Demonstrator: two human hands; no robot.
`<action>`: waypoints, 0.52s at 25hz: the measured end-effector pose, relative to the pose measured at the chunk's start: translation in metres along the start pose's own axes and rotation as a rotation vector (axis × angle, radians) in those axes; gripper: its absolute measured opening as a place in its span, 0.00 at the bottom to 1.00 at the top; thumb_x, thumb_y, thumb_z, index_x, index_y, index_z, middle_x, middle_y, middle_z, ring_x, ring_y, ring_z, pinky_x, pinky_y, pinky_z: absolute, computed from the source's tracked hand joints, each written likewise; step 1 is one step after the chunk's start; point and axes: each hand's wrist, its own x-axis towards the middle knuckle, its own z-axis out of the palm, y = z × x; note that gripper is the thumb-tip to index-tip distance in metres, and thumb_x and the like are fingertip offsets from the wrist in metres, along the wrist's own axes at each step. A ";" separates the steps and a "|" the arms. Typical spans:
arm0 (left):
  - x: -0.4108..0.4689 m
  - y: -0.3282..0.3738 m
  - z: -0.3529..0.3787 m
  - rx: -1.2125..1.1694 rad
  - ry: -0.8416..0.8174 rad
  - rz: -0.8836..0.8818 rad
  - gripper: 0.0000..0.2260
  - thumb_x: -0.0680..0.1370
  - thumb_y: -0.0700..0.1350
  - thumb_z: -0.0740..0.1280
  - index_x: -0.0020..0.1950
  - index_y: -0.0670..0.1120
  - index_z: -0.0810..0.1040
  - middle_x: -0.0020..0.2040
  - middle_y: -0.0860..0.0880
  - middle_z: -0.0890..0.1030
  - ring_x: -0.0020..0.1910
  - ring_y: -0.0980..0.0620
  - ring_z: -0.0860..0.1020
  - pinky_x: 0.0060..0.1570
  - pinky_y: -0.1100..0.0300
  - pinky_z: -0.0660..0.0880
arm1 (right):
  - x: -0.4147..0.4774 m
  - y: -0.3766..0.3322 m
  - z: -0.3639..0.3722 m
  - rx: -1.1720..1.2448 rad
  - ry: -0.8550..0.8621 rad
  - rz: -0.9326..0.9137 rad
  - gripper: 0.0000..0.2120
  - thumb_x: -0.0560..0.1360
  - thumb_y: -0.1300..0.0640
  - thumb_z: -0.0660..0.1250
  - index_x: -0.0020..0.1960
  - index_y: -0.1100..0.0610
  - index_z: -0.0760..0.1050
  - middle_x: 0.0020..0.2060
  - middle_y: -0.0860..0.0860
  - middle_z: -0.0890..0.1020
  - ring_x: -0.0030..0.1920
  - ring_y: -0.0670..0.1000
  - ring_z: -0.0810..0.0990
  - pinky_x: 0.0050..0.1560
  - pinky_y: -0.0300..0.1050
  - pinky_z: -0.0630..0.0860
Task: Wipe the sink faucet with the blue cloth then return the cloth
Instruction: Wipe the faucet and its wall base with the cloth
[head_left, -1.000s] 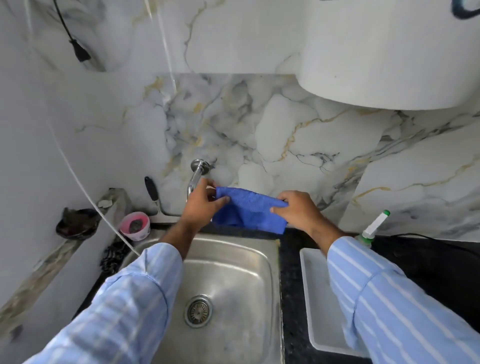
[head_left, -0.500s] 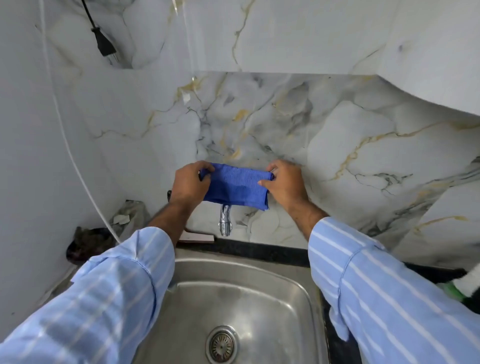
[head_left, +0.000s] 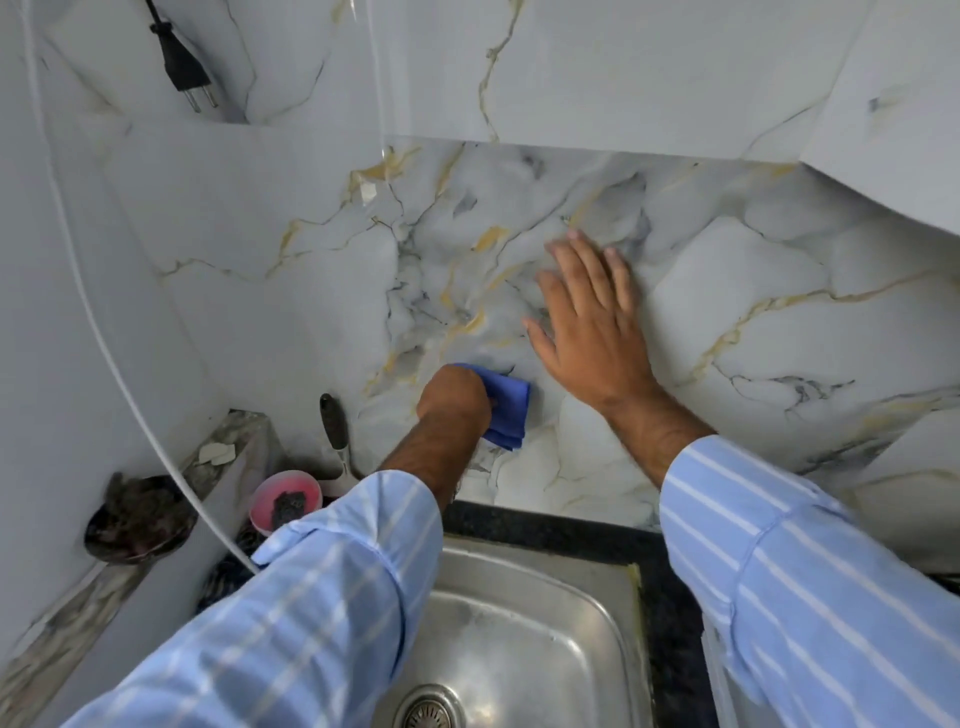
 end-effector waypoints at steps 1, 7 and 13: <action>0.006 -0.004 0.006 -0.088 -0.043 0.011 0.23 0.85 0.50 0.60 0.77 0.40 0.65 0.75 0.42 0.69 0.72 0.44 0.69 0.65 0.57 0.68 | 0.013 0.012 0.005 -0.064 -0.004 -0.081 0.25 0.82 0.46 0.66 0.75 0.59 0.74 0.82 0.59 0.68 0.83 0.60 0.66 0.80 0.66 0.66; 0.018 -0.019 0.004 -0.714 -0.203 0.040 0.11 0.81 0.44 0.68 0.54 0.35 0.79 0.43 0.39 0.85 0.40 0.43 0.84 0.42 0.50 0.78 | 0.024 0.041 0.051 -0.216 0.144 -0.245 0.32 0.88 0.40 0.56 0.87 0.56 0.60 0.85 0.58 0.61 0.85 0.60 0.63 0.84 0.66 0.53; 0.019 -0.007 0.003 -0.470 -0.264 0.002 0.14 0.83 0.44 0.64 0.61 0.35 0.79 0.55 0.36 0.81 0.51 0.42 0.80 0.52 0.50 0.76 | 0.024 0.040 0.070 -0.196 0.209 -0.232 0.34 0.88 0.40 0.54 0.88 0.56 0.56 0.86 0.57 0.57 0.86 0.60 0.59 0.86 0.64 0.40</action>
